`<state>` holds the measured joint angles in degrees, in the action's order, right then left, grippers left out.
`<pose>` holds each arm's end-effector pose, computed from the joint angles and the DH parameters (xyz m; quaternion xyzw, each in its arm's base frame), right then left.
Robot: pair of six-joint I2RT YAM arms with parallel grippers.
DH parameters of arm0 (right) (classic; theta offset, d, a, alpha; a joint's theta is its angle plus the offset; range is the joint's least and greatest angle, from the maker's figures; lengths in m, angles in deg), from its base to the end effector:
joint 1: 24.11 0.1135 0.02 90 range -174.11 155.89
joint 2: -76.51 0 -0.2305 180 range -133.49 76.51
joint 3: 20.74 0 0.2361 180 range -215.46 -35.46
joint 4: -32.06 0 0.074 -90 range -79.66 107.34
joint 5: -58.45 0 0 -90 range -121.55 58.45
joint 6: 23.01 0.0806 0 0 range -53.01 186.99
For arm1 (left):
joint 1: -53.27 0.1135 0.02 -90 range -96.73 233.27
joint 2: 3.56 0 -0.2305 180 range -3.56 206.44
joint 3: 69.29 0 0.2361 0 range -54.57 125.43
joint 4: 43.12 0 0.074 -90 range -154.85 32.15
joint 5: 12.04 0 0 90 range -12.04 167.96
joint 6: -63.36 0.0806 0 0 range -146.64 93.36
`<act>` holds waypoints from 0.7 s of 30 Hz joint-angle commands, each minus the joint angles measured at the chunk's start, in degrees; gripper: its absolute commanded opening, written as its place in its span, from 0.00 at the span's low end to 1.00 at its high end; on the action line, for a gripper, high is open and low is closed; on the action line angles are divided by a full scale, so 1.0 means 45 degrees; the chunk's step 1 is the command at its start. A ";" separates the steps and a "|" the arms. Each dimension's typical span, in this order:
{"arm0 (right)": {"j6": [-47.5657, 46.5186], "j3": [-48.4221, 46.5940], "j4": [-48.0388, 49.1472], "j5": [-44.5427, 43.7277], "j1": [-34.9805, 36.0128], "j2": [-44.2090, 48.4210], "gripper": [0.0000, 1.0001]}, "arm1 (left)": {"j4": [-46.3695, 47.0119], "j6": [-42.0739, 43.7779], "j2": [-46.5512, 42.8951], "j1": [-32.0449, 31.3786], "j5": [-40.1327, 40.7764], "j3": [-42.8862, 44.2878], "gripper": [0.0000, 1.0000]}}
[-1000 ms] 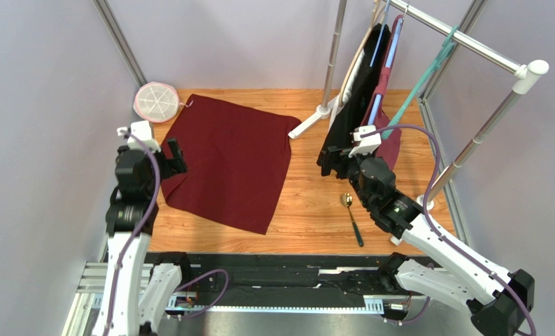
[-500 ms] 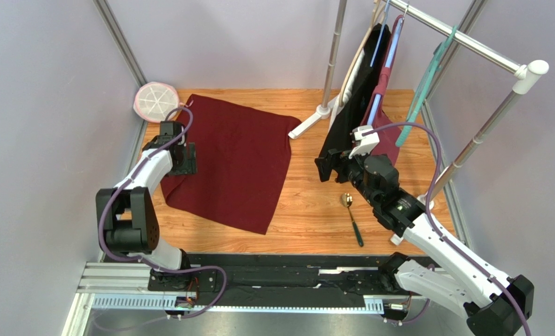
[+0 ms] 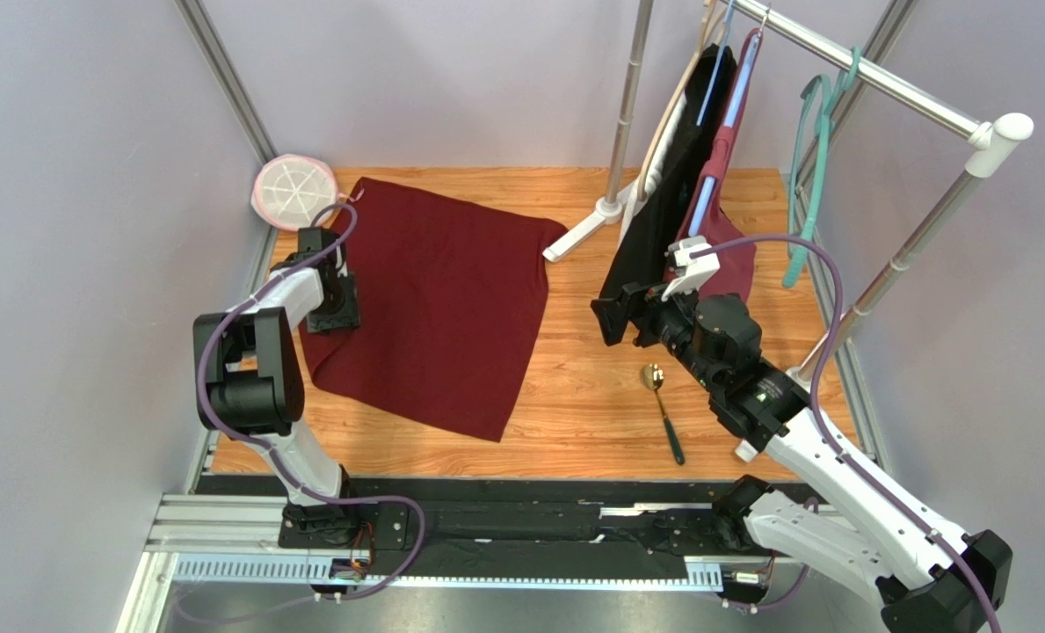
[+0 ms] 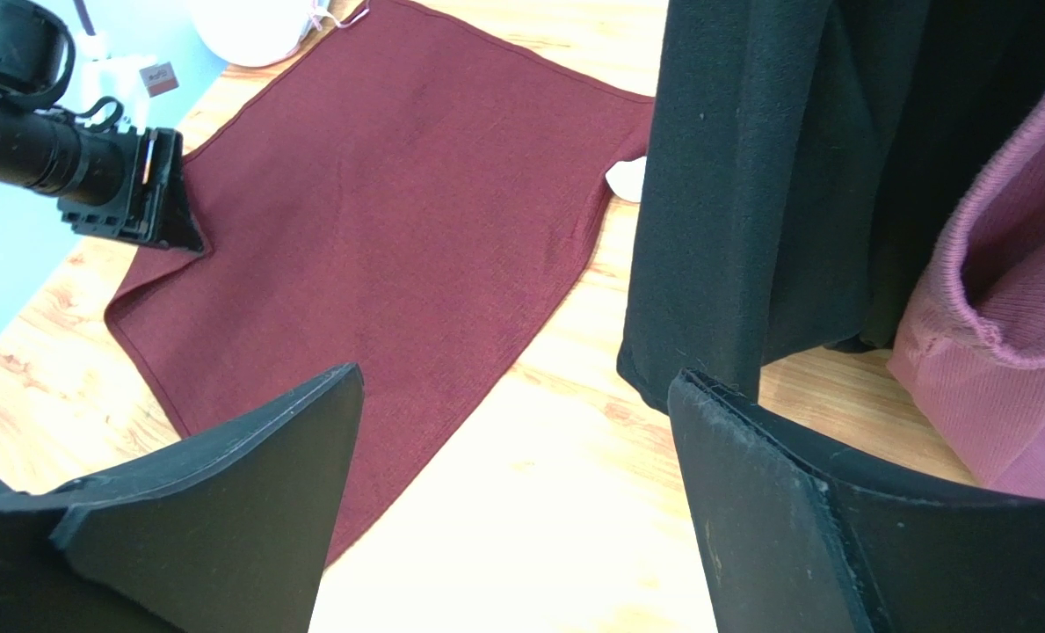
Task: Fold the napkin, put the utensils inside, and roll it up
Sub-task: Flatten the napkin out
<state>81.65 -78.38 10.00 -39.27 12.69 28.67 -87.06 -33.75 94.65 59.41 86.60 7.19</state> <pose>0.2053 0.1401 0.2919 -0.1077 0.7705 0.2246 0.5868 0.3323 0.0479 0.1142 -0.1282 0.9664 0.0719 0.2107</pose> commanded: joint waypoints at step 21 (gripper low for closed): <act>0.0161 -0.0170 0.0165 0.0428 -0.0052 -0.0190 0.89 | 0.0398 -0.0235 0.0499 0.0376 -0.0554 0.0691 0.36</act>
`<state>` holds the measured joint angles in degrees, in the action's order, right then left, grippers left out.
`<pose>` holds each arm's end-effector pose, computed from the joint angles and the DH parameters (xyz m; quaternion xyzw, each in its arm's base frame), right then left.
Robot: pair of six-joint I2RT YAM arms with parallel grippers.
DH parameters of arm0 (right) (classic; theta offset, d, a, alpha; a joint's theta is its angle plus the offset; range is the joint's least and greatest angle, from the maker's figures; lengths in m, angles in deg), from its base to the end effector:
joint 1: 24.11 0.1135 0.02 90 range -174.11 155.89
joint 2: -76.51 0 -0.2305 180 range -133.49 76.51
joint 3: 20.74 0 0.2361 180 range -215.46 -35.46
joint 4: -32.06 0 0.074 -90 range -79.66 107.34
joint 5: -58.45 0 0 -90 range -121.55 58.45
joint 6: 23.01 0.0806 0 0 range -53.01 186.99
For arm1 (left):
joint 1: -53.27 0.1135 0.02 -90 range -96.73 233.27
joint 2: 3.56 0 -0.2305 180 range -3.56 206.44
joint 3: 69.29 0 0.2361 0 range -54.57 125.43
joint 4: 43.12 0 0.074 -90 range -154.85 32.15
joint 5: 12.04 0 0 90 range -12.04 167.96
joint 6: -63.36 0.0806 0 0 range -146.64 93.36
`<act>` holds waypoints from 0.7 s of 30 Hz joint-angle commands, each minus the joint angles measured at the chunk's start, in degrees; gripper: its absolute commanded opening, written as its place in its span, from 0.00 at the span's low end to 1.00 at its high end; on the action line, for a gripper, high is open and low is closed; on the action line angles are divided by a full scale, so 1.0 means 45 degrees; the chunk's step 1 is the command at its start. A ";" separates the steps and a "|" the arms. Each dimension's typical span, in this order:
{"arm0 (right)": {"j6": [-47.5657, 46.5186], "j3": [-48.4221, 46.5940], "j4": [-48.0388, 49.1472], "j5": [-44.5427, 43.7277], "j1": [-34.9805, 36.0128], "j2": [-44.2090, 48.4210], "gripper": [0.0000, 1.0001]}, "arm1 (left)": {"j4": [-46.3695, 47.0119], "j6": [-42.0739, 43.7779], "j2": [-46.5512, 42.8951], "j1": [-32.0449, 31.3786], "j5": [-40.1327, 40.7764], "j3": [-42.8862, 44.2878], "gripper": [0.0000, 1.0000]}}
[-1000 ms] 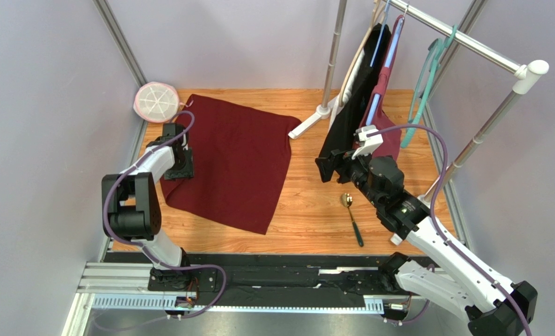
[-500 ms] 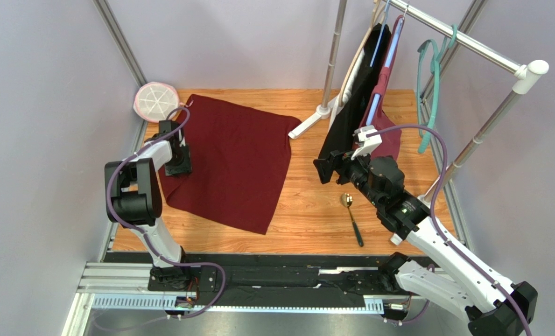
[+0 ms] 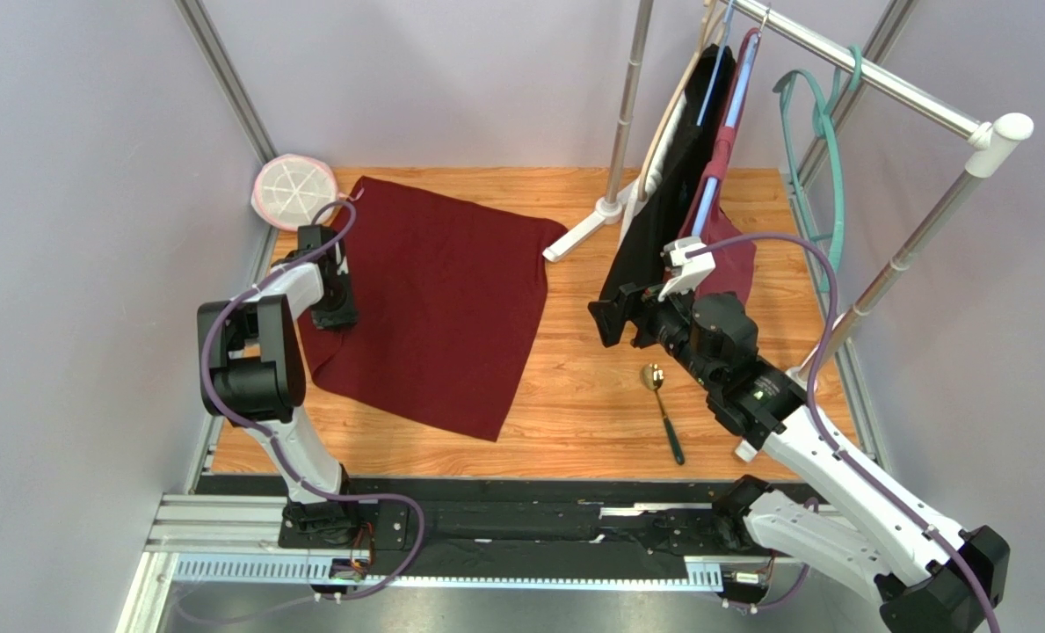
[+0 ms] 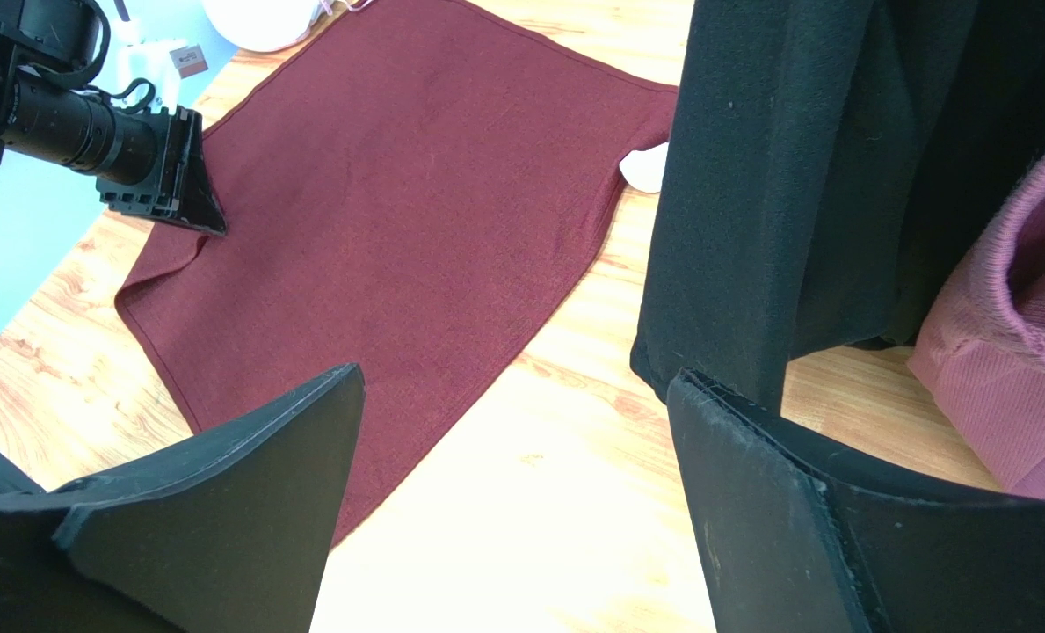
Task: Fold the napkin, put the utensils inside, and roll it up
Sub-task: Flatten the napkin out
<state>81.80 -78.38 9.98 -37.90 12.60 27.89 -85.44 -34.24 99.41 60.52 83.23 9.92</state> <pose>0.2065 0.1428 0.2886 -0.1147 0.7740 0.2309 0.5783 0.3466 0.0516 0.1020 -0.1357 0.9678 0.0443 0.2071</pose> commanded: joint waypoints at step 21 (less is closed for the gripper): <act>0.0108 -0.0346 -0.0104 0.0278 -0.0032 -0.0055 0.89 | -0.0410 -0.0480 -0.3078 0.2489 0.1561 -0.1205 0.05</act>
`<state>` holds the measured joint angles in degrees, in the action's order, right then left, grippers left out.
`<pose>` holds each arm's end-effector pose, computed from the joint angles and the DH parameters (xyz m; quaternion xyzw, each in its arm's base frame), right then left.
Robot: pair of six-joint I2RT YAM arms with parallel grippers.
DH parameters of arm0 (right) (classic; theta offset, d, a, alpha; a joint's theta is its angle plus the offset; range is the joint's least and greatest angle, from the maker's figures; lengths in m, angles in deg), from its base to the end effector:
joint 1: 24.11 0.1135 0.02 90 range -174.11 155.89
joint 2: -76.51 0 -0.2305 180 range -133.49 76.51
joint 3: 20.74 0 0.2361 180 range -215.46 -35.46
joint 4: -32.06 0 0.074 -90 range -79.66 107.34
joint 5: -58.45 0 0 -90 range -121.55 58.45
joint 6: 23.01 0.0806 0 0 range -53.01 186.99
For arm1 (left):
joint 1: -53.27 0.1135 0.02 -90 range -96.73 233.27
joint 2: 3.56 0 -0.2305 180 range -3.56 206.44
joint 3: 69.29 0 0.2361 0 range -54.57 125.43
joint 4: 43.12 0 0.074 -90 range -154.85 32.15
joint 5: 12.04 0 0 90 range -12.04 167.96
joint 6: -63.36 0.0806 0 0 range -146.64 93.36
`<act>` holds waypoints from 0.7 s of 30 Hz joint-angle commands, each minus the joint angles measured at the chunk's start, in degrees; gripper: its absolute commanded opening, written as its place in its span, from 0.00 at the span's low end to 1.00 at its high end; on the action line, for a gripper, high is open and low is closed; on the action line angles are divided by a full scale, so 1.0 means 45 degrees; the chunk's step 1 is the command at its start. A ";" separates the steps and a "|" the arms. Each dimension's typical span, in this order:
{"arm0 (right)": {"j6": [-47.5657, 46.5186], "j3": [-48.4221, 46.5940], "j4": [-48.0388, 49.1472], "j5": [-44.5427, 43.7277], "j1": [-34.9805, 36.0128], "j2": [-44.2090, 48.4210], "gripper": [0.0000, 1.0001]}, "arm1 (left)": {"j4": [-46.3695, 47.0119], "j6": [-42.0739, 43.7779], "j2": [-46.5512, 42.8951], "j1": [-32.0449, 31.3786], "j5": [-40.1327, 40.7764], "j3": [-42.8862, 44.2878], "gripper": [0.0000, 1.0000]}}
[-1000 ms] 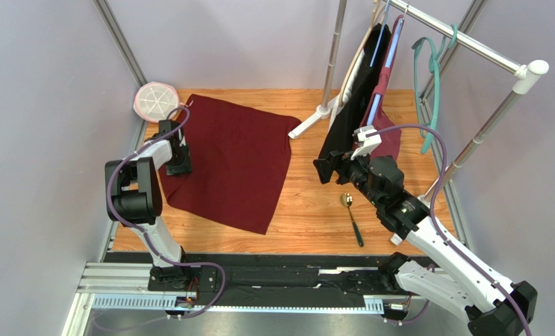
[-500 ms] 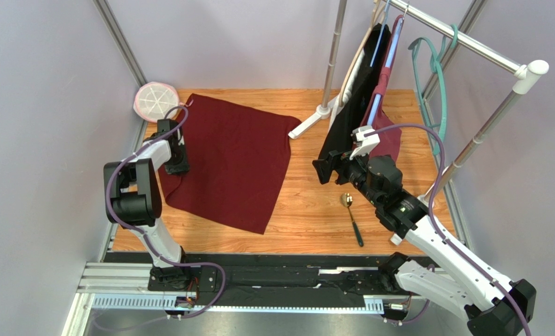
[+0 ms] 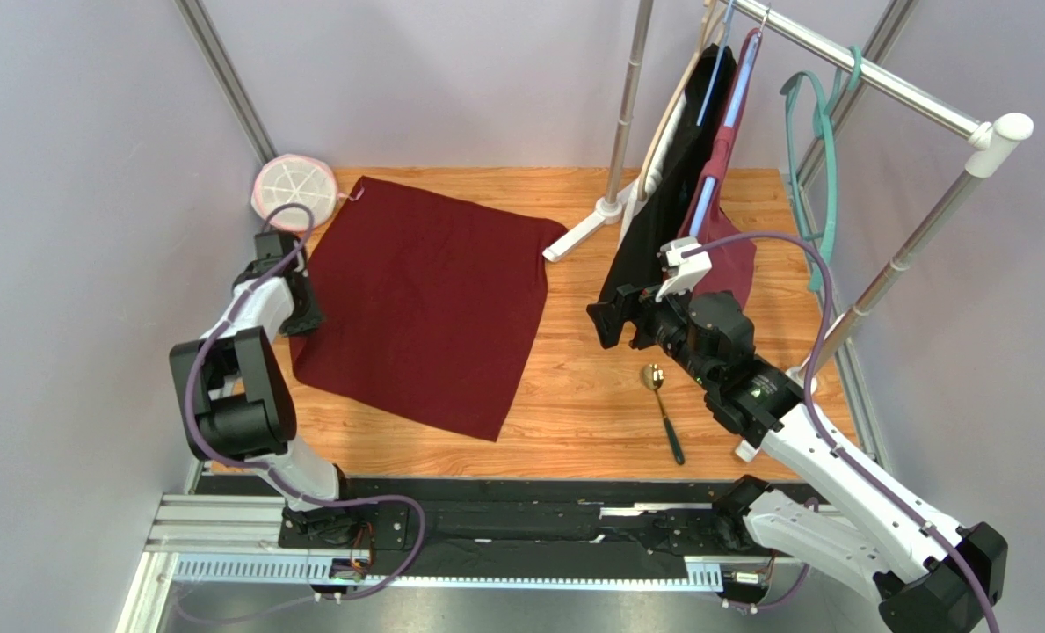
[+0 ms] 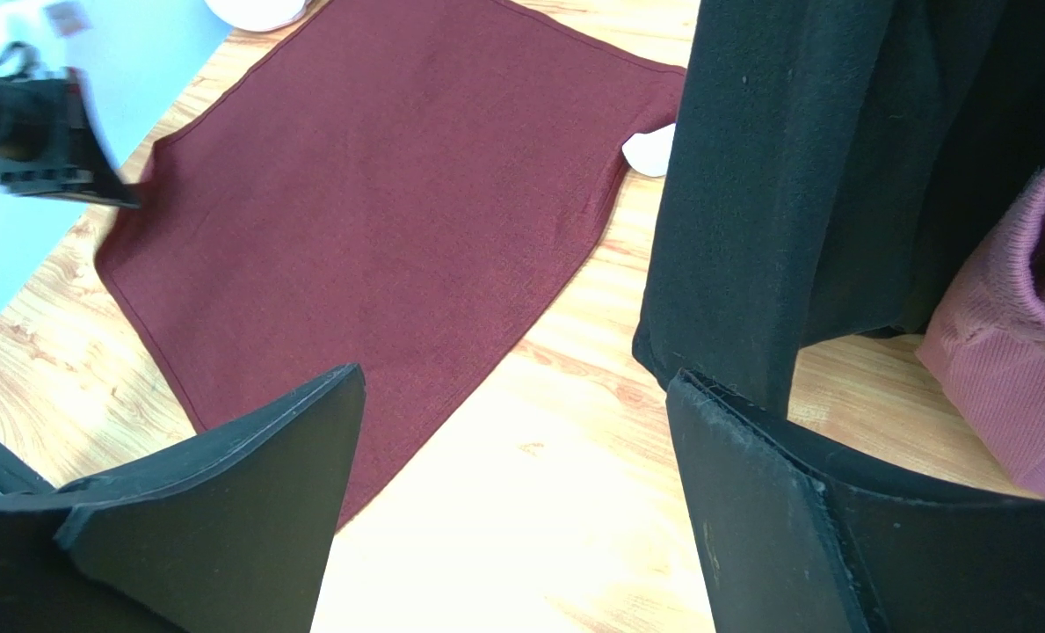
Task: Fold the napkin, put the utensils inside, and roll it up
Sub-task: Flatten the napkin out
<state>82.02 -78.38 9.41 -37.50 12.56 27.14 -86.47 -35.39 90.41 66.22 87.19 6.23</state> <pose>0.2078 0.1443 0.2841 -0.1169 0.7809 0.2300 0.5688 0.3211 0.0871 0.1334 -0.2012 0.9458 0.0869 0.2398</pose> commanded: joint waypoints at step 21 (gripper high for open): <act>-0.0312 -0.2297 -0.0076 0.1499 0.3079 -0.2933 0.85 | -0.0887 -0.0340 -0.4044 0.1501 0.0838 -0.0678 0.89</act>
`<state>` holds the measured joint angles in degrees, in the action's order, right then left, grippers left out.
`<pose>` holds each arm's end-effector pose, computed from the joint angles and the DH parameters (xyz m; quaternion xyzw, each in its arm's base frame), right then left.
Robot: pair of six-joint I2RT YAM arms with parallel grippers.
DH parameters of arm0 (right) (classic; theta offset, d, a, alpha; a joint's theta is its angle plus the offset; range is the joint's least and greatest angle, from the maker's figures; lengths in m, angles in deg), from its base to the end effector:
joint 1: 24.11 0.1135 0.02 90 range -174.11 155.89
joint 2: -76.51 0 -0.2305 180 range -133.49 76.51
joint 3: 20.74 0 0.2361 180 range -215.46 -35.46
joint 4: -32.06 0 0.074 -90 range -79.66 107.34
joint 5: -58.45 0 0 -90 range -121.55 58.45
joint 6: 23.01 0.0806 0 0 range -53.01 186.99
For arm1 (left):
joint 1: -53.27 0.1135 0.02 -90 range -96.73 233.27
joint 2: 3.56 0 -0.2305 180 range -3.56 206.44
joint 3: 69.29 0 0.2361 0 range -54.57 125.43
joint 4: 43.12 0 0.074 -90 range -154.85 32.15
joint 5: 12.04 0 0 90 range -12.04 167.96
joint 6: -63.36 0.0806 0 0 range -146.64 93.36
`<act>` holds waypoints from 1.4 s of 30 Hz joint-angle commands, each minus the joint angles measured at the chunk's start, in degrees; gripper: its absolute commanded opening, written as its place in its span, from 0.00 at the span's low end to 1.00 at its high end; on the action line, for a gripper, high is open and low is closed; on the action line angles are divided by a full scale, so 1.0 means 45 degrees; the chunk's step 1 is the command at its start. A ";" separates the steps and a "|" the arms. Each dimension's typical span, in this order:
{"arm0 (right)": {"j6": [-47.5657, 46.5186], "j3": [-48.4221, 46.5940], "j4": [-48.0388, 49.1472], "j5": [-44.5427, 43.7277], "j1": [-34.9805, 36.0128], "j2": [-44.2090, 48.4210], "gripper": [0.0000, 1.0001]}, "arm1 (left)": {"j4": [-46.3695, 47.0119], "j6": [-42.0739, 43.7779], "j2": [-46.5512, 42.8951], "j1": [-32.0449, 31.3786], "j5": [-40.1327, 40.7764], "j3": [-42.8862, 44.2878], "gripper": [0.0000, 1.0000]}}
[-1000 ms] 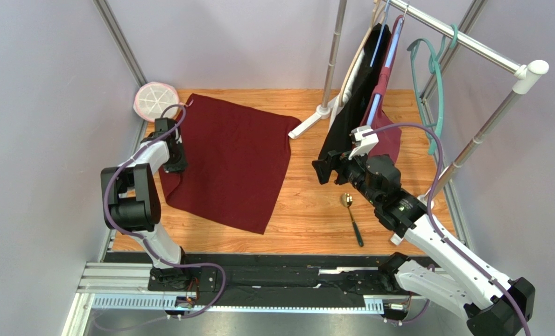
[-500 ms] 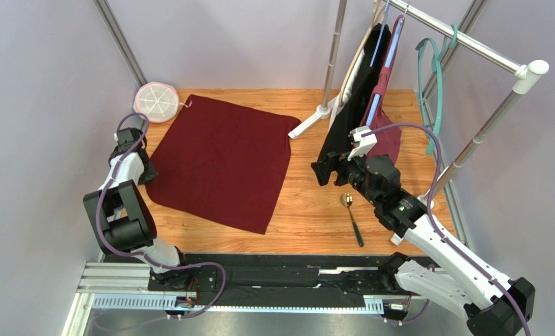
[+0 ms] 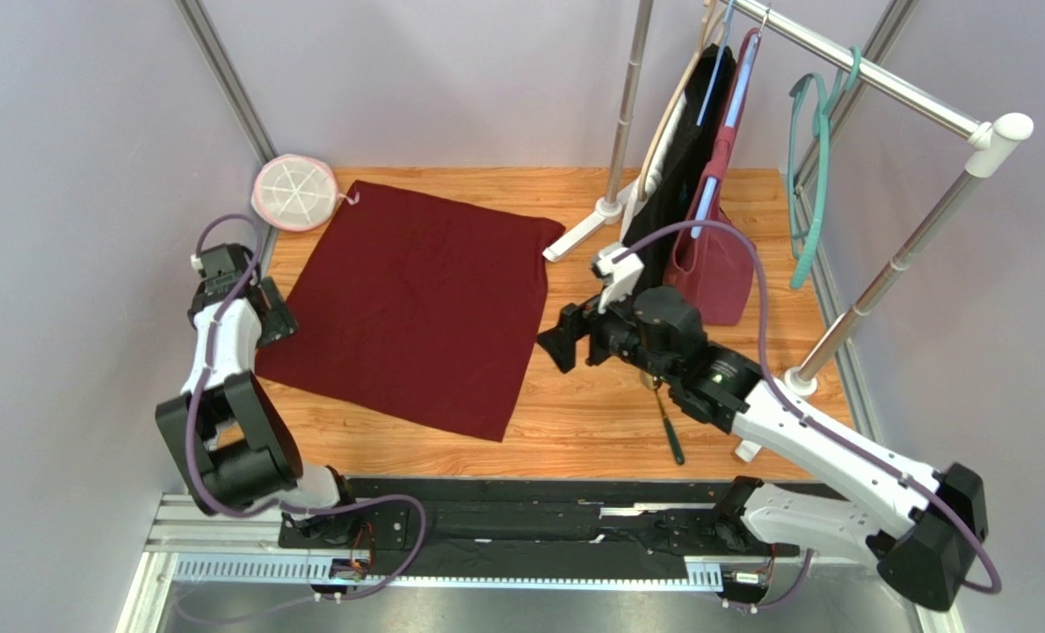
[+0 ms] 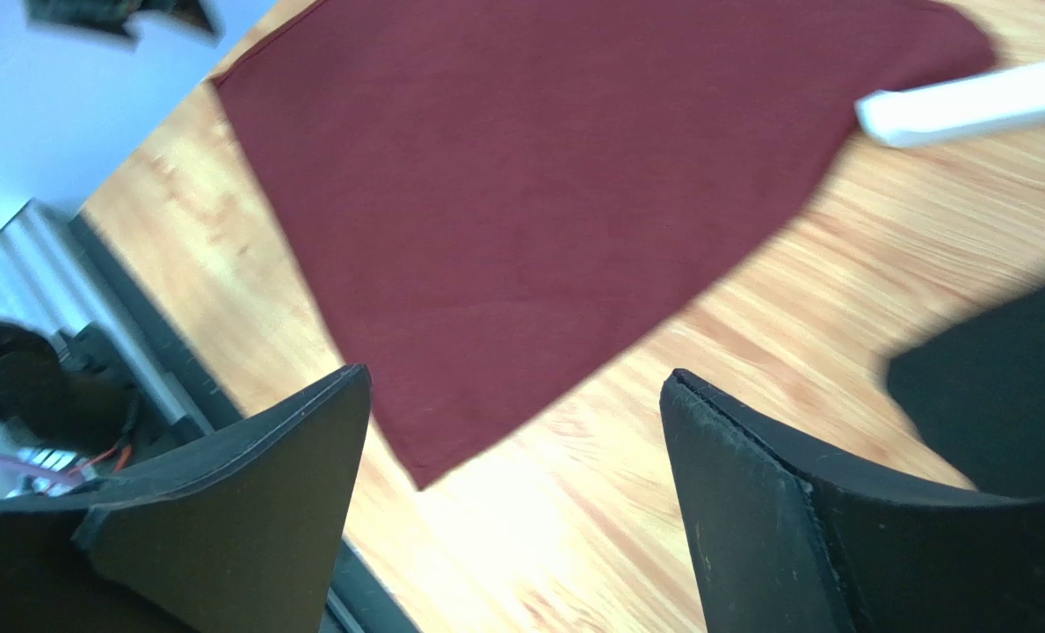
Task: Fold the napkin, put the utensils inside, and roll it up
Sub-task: Flatten the napkin out
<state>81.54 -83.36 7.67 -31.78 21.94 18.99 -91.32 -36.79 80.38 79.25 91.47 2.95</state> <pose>0.1927 0.1994 0.2779 -0.2203 0.7853 0.2905 0.5004 0.2644 0.1498 0.1630 -0.3264 0.9023 0.1480 0.2398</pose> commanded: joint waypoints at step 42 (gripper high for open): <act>0.1281 -0.9531 0.0900 0.2726 0.2386 -1.5657 0.82 | 0.0427 -0.0791 -0.5021 -0.2627 -0.6012 0.0793 0.89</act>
<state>87.35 -125.83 13.39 -21.22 32.38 -50.93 -90.18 -39.76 59.20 68.85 65.16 4.54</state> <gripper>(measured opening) 0.818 0.894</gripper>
